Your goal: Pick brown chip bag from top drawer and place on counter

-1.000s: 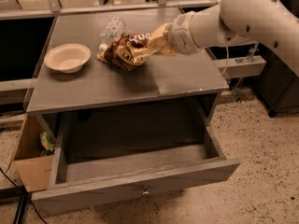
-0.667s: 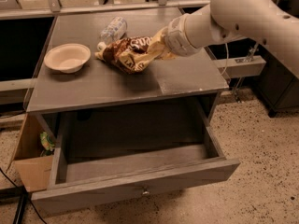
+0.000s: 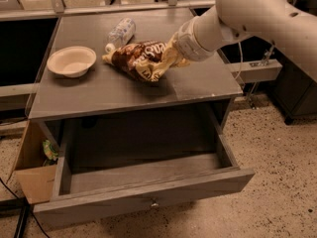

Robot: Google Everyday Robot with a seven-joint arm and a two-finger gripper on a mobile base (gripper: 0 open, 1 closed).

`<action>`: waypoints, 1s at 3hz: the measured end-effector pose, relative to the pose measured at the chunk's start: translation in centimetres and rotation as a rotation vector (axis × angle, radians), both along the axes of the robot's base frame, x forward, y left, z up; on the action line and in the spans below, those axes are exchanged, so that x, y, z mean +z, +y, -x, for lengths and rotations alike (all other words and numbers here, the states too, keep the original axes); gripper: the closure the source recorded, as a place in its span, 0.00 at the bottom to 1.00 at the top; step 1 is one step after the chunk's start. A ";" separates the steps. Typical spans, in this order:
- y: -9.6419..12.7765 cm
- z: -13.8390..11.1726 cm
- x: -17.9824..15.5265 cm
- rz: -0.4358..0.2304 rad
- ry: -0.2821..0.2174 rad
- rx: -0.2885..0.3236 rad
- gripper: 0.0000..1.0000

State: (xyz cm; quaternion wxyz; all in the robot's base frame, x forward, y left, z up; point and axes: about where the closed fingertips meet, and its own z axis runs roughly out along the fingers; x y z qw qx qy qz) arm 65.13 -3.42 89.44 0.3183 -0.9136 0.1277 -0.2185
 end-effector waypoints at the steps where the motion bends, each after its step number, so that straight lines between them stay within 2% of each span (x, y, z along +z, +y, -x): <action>1: 0.1 0.0 0.0 -0.003 -0.001 0.003 0.57; 2: 0.1 0.0 0.0 -0.003 -0.001 0.003 0.28; 3: 0.1 0.0 0.0 -0.003 -0.001 0.003 0.03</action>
Offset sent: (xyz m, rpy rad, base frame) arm -0.0003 0.0009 0.0002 0.0026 -0.0009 0.0030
